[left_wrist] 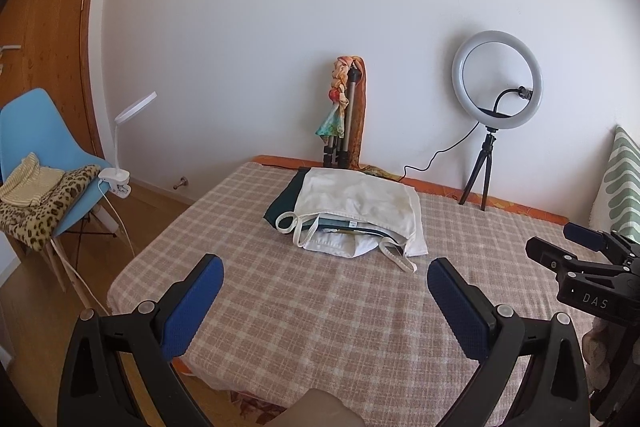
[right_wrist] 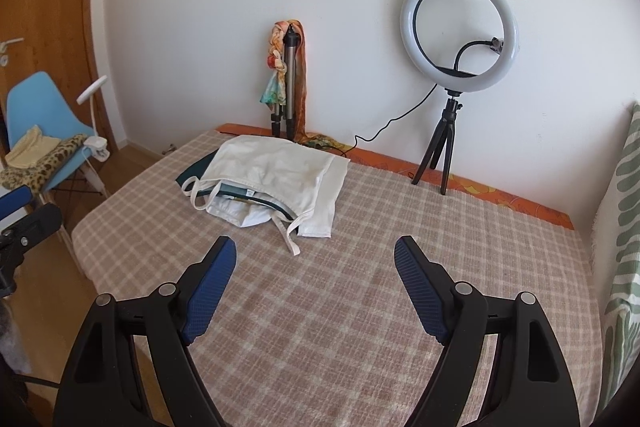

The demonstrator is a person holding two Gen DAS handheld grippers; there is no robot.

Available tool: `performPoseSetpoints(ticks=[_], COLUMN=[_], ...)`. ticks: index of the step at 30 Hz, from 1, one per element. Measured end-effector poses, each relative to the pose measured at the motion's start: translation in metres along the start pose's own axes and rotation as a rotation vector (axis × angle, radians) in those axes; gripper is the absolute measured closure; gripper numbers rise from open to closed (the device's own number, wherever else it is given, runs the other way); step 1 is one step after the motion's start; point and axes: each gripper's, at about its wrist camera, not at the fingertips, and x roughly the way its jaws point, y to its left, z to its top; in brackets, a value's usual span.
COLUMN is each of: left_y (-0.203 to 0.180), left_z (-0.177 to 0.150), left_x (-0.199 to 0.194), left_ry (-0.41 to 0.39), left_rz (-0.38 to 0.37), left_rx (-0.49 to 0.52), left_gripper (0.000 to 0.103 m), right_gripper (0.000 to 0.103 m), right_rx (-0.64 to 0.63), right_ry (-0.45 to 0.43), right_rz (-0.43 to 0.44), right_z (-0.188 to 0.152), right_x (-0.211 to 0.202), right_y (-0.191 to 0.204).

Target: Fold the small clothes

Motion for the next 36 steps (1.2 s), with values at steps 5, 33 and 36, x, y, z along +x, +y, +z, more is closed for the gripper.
performPoseSetpoints(ticks=[5, 33, 36], left_y=[-0.0026, -0.0101, -0.0105], left_z=[-0.0026, -0.0052, -0.0051], left_x=[-0.0024, -0.0075, -0.0047], left_ry=[0.002, 0.011, 0.02], left_rz=[0.008, -0.006, -0.008], left_rx=[0.012, 0.012, 0.01], left_gripper=[0.0, 0.0, 0.0], right_gripper=[0.021, 0.021, 0.021], right_rx=[-0.001, 0.006, 0.004], right_ry=[0.004, 0.012, 0.014], right_rz=[0.0, 0.004, 0.004], right_z=[-0.0023, -0.0061, -0.0074], right_x=[-0.0012, -0.0041, -0.0037], right_y=[0.0003, -0.0005, -0.0011])
